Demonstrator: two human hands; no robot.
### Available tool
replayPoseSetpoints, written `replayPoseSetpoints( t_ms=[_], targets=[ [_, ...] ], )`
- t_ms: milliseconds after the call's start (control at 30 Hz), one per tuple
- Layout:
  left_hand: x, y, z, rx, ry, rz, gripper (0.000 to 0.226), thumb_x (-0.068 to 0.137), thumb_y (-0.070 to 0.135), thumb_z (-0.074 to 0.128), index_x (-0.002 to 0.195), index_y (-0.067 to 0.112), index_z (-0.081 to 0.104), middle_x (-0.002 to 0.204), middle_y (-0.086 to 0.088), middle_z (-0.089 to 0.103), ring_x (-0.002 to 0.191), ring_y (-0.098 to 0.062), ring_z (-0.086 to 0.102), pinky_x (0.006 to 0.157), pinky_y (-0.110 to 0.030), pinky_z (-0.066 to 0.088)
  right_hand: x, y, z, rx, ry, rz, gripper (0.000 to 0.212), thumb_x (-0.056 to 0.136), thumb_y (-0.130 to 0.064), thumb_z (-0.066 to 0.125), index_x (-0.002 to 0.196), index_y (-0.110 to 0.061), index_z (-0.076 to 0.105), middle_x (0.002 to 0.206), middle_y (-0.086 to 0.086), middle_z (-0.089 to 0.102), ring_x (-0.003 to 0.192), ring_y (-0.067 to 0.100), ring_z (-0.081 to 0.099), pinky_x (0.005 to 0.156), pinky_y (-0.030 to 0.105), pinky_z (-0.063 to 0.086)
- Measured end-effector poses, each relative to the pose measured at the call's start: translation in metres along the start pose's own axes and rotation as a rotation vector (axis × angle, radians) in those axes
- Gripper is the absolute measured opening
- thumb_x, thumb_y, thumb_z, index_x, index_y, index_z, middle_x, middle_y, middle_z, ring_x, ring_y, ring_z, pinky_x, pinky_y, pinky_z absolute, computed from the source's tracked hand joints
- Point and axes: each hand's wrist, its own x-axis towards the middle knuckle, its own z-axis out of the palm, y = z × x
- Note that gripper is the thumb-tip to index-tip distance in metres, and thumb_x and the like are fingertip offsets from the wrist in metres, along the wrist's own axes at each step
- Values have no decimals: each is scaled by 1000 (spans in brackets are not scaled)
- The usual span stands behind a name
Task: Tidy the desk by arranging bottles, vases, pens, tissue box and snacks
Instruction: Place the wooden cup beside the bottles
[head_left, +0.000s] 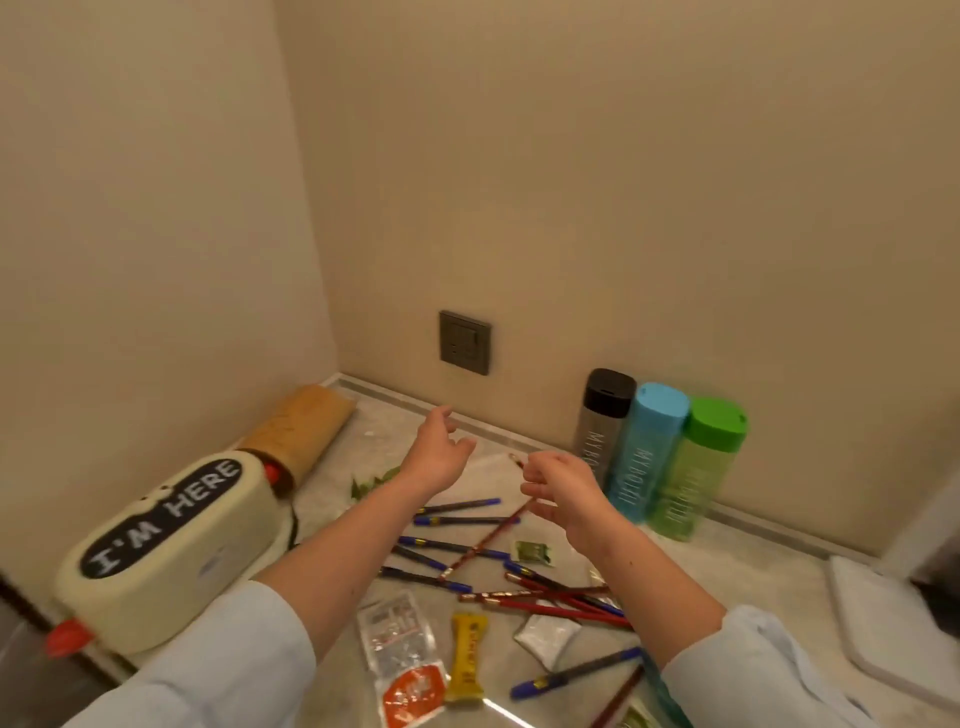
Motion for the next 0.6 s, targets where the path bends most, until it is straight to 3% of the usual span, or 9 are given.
replayPoseSetpoints(
  t_ms=[133,267,367,600],
  targets=[
    [7,-19,-72,19,71,-21,58,94,21,57,145,16,29,142,-8,44,125,-24,49,102,-37,43,7,-15,66,-1,-121,-23,13,94,-19,53,105,-14,58,108,9,62,99,21,61,74,30,53],
    [22,-38,-129,33,109,-28,58,94,21,57,144,13,30,142,-11,44,127,-24,47,100,-33,40,11,-27,129,-1,-182,-34,13,94,-17,52,105,-12,58,97,6,60,88,18,59,74,30,52],
    [35,-48,-157,69,126,-40,59,92,21,59,143,10,32,142,-12,44,127,-25,48,103,-34,39,20,-31,163,6,-198,-41,10,93,-17,53,101,-13,57,102,8,59,90,19,59,73,32,51],
    [81,-81,-202,188,76,-110,57,93,31,56,144,14,35,146,-8,41,127,-24,46,102,-34,44,49,-37,227,-20,-264,4,54,92,-19,57,140,-11,33,122,10,54,109,22,57,88,36,53]
  ],
)
